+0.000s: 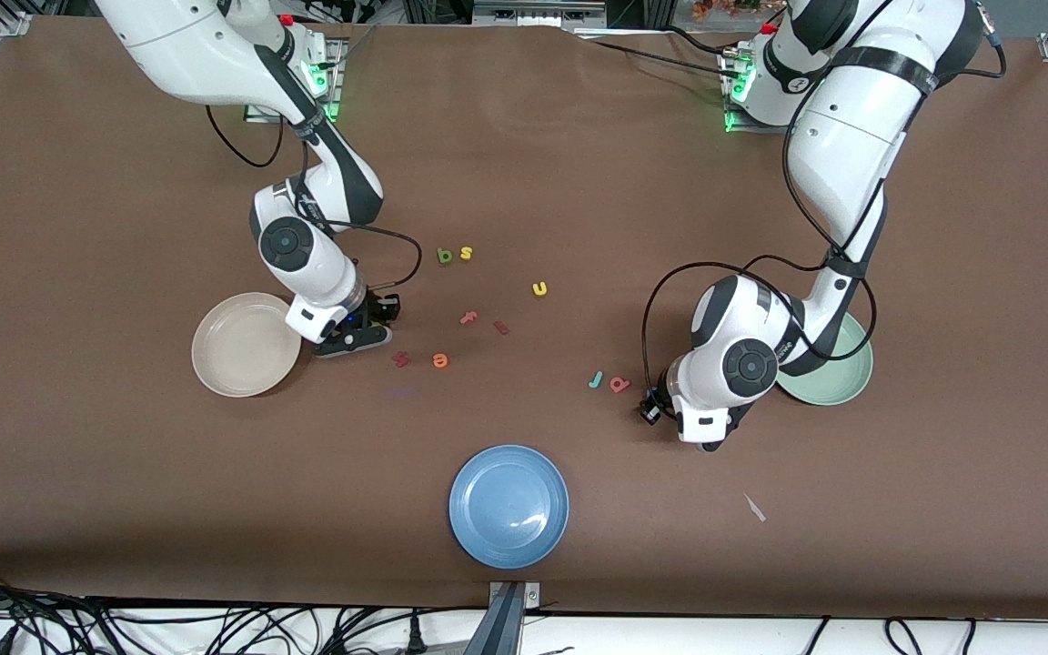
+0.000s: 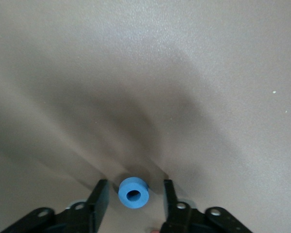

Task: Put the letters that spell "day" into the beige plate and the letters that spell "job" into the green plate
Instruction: 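Grasp the yellow letter with the right gripper while the left gripper grasps the blue ring, then place the yellow letter on the white plate while the left gripper carries the ring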

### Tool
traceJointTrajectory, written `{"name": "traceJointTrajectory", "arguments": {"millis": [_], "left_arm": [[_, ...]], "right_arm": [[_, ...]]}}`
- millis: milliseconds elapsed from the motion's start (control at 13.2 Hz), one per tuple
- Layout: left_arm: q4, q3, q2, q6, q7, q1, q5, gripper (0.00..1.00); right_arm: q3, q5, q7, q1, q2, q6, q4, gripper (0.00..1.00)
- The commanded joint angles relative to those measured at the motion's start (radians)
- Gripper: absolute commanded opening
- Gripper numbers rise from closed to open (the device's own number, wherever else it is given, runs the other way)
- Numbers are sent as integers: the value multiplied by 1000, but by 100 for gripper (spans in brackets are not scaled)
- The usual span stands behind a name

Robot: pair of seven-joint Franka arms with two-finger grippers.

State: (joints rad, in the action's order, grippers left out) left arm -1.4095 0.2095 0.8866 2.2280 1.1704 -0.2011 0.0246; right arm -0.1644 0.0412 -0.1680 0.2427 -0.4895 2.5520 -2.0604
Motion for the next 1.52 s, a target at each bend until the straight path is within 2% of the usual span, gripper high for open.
{"name": "traceJointTrajectory", "arguments": {"millis": [0,76,228,304,607,759,835,911,1214,1290,1442], "left_arm": [[9,-1,5,2,18,-6,-28,44],[9,-1,5,2,18,-6,-28,38],[9,-1,5,2,17,-6,-35,18],[9,-1,5,2,11,-6,-37,13],[9,-1,-6,-8,-1,3,-41,11],[11,2,-44,-37,-26,22,-40,11],[12,5,-76,-106,-53,32,-38,11],[12,13,-116,-190,-110,54,-28,11],[3,41,-247,-456,-352,179,26,11],[-17,41,-270,-497,-417,219,26,11],[-115,41,-328,-504,-552,288,14,11]], "right_arm": [[-3,11,115,-63,81,-88,-9,23],[-3,11,180,-94,98,-114,-9,23],[-4,13,298,-179,129,-156,-12,23],[-4,13,367,-212,141,-170,-15,23],[-1,28,580,-334,158,-199,-13,26],[0,28,630,-379,149,-194,-17,37],[0,28,634,-385,149,-193,-20,53],[0,28,633,-388,147,-193,-20,65],[-9,23,558,-385,141,-191,-20,76],[-38,23,495,-385,137,-191,-18,87],[-90,23,385,-384,112,-184,-12,88]]}}
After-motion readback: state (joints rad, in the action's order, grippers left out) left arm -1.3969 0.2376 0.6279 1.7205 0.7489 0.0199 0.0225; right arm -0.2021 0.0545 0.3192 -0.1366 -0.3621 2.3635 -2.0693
